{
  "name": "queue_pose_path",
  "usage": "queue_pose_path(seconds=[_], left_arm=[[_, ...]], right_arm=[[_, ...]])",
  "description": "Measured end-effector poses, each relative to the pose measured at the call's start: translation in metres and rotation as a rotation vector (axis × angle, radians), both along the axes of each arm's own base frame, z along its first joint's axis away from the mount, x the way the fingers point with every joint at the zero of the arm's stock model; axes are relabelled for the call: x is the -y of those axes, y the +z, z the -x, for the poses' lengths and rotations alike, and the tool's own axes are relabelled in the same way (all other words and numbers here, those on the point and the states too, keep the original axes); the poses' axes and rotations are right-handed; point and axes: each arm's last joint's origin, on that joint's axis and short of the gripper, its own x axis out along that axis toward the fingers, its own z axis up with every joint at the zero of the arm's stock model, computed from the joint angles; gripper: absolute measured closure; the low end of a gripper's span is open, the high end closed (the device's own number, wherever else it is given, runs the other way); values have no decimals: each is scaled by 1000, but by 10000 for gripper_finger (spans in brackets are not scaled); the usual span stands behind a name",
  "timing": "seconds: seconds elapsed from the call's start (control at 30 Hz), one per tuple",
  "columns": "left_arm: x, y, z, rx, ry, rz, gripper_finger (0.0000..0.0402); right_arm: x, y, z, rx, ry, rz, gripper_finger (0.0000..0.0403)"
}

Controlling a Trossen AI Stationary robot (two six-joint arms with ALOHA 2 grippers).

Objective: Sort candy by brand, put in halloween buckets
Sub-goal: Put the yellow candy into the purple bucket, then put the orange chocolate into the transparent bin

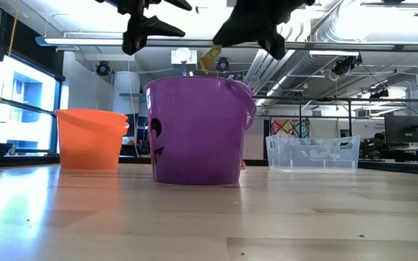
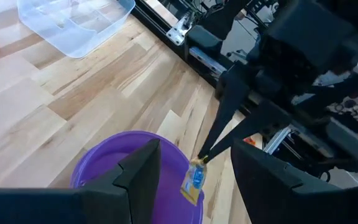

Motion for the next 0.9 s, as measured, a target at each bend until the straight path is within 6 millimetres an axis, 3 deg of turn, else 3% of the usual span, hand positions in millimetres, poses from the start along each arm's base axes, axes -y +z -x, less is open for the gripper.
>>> queue_pose_path(seconds=[0.17,0.4,0.53,0.67,0.77,0.9], left_arm=[[0,0,0,4,8,19,218],[0,0,0,4,10,24,218],[0,0,0,4,10,24,218],[5,3,3,9,-103,75,218],[30,0,11,-69,-287,143,218],[85,-24,40,-372,-518,146,218]], right_arm=[[0,-9,-5,-29,29,44,361],[2,-14,-8,-47,47,64,226],[7,-6,-5,-27,68,79,165],[16,15,8,6,68,66,145],[22,28,24,-14,57,75,144],[30,38,43,-66,19,110,144]])
